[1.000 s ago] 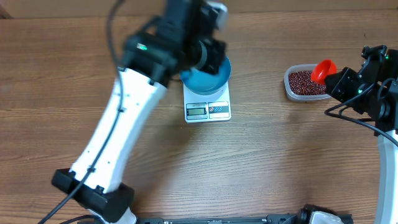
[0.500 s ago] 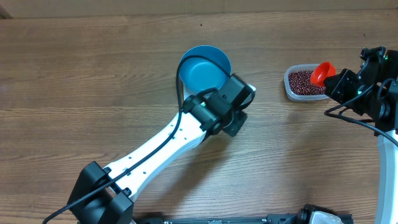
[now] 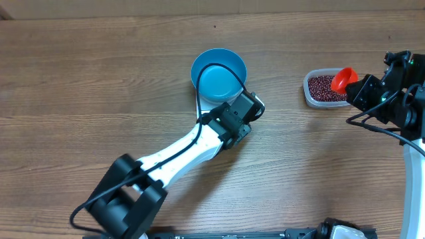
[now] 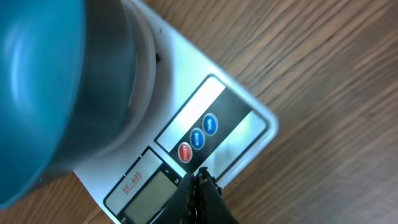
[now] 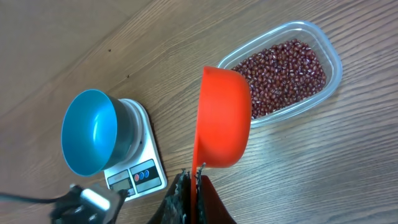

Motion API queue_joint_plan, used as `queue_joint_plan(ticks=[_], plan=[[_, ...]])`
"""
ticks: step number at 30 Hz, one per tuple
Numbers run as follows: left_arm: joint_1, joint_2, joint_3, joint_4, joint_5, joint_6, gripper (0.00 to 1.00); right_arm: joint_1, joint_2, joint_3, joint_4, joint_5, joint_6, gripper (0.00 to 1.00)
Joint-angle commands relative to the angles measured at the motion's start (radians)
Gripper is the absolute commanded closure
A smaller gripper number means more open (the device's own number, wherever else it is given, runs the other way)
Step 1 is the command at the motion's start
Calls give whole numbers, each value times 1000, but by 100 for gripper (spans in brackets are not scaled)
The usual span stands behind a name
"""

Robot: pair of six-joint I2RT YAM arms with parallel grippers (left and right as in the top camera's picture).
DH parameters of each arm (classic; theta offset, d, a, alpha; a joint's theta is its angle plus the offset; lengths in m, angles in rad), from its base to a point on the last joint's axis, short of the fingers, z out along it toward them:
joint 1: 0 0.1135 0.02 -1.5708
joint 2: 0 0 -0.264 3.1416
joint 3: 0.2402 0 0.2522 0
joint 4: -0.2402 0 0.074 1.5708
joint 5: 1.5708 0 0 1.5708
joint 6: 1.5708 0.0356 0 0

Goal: Scoop item into bowl and weigh 150g on scale
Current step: 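Press the scale's tare button with the left gripper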

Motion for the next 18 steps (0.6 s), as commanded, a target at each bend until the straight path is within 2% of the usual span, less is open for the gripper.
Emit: queue_joint_plan(ticks=[1,6,18], plan=[[5,60,-7,49,-126,48,96,-3,-7,34,3,5,-6,96],[5,69,-8,112,-134,48,96,-3,-7,34,3,11,-6,96],[5,111,-8,95,-127,48,96,-3,-7,34,3,13,-10,96]])
